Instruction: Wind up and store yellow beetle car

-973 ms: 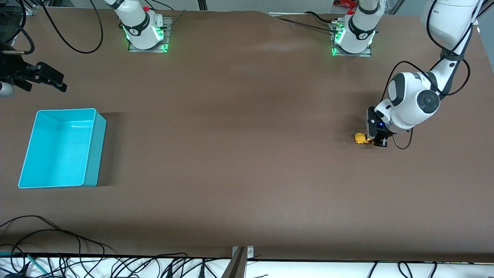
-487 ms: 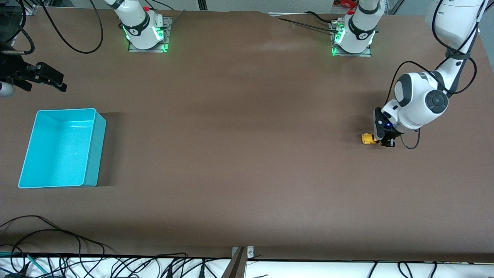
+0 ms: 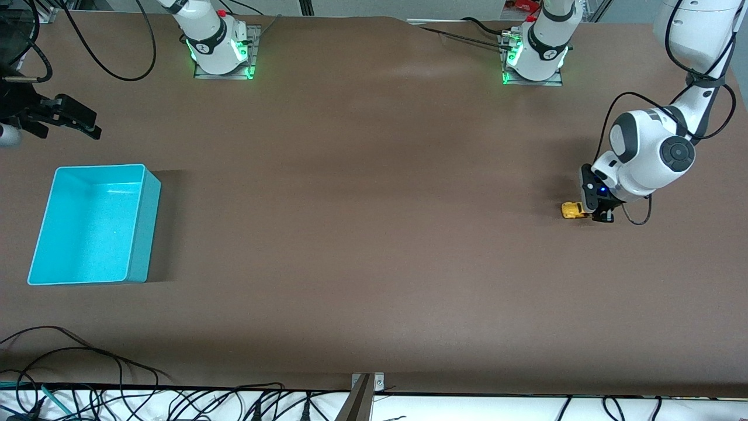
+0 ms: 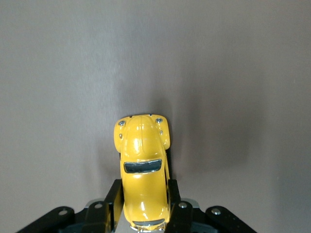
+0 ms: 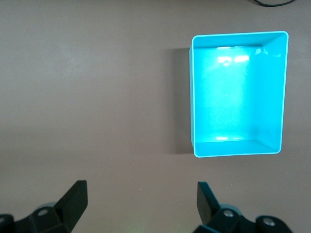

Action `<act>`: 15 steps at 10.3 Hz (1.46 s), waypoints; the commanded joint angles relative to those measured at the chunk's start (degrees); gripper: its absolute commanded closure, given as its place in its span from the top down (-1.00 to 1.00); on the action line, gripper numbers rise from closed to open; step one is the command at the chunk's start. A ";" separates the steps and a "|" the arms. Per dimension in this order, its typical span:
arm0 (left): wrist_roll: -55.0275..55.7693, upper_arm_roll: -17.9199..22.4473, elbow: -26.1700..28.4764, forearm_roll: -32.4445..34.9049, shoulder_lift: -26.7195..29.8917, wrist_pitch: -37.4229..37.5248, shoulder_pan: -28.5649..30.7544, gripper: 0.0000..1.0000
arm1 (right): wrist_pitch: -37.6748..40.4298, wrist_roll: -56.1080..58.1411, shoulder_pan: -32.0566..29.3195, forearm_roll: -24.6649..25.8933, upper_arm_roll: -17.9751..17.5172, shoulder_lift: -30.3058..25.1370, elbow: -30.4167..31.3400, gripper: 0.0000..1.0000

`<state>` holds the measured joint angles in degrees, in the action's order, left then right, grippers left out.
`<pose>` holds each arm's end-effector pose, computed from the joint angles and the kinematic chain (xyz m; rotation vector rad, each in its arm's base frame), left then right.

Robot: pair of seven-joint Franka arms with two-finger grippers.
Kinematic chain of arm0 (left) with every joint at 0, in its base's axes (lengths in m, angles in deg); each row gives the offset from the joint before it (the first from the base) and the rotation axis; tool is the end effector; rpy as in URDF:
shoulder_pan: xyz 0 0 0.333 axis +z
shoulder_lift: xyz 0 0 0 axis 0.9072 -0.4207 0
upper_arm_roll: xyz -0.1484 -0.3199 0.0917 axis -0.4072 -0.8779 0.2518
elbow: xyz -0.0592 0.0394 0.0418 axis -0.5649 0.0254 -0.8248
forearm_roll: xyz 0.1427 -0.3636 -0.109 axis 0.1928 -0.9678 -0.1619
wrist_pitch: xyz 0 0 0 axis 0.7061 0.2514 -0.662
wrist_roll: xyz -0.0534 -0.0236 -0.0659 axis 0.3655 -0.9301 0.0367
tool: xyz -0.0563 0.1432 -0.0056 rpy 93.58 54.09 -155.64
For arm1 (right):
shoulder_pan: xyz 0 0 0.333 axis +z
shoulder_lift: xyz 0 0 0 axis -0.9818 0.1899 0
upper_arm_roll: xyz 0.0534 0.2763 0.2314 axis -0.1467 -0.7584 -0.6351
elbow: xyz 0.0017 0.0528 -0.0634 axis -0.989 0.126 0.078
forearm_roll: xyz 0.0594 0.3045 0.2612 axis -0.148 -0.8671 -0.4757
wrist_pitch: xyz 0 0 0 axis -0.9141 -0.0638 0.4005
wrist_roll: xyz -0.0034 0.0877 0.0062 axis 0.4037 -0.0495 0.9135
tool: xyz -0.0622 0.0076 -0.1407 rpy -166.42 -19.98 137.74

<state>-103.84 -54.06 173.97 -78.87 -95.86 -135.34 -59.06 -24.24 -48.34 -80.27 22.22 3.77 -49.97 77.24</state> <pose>0.5441 0.1019 0.1824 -2.2081 2.2092 0.0697 0.5656 0.0074 0.6302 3.1373 -0.0124 -0.0411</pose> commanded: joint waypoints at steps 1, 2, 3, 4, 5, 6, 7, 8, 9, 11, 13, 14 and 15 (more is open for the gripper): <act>-2.67 1.66 -2.31 2.10 -5.21 -0.65 1.15 -1.00 | 0.92 -0.16 -0.10 -0.30 -0.17 -0.34 -0.69 1.00; -3.64 2.19 -3.01 2.10 -5.65 -0.65 1.15 -1.00 | 0.92 -0.16 -0.10 -0.30 -0.17 -0.34 -0.69 1.00; -3.99 2.37 -3.36 1.93 -6.00 -0.65 1.15 -1.00 | 0.92 -0.16 -0.10 -0.30 -0.17 -0.34 -0.69 1.00; -4.00 2.37 -3.36 1.75 -6.01 -0.65 1.15 -1.00 | 0.83 -0.16 -0.10 -0.30 -0.17 -0.34 -0.69 1.00; -3.91 2.37 -3.36 1.66 -6.01 -0.65 1.15 -1.00 | 0.83 -0.16 -0.10 -0.30 -0.17 -0.34 -0.69 1.00; -3.74 2.37 -3.54 1.49 -5.92 -0.65 1.15 -1.00 | 0.83 -0.16 -0.10 -0.30 -0.17 -0.34 -0.69 1.00; -3.56 2.37 -4.50 1.57 -5.66 -0.65 1.07 -0.56 | 0.83 -0.16 -0.10 -0.30 -0.17 -0.34 -0.69 1.00; -3.65 2.28 -5.29 1.57 -5.48 -0.47 0.89 0.63 | 0.83 -0.16 -0.10 -0.30 -0.17 -0.34 -0.69 1.00; -3.39 2.19 -5.38 1.49 -4.70 -0.30 0.89 1.00 | 0.83 -0.16 -0.10 -0.30 -0.17 -0.34 -0.69 1.00; -3.21 2.02 -5.47 1.48 -3.64 0.14 0.45 1.00 | 0.83 -0.16 -0.10 -0.30 -0.17 -0.34 -0.69 1.00; -3.21 2.02 -5.47 1.48 -3.46 1.11 0.45 1.00 | 0.74 -0.16 -0.10 -0.30 -0.17 -0.34 -0.69 1.00; -3.12 2.02 -5.47 1.40 -2.76 2.15 0.45 1.00 | 0.83 -0.16 -0.10 -0.30 -0.17 -0.34 -0.69 1.00; -3.21 2.02 -5.56 1.48 -2.67 2.77 0.45 1.00 | 0.83 -0.16 -0.10 -0.30 -0.17 -0.34 -0.69 1.00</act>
<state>-106.71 -52.16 169.07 -78.43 -99.25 -134.61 -58.47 -24.24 -48.34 -80.27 22.22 3.77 -49.97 77.24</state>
